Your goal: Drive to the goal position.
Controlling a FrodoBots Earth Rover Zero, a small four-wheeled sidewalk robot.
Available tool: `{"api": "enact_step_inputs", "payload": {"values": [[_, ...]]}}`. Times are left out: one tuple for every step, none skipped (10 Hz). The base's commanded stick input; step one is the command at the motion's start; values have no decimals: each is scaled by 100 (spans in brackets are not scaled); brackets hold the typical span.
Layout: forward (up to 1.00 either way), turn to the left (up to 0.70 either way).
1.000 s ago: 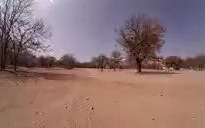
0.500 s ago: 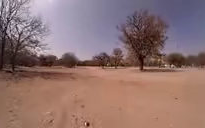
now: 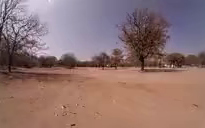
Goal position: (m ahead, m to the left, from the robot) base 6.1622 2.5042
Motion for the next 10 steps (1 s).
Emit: {"api": "enact_step_inputs", "payload": {"values": [[100,3],[100,3],[100,3],[100,3],[100,4],[100,30],[100,31],[100,33],[100,21],[100,3]]}}
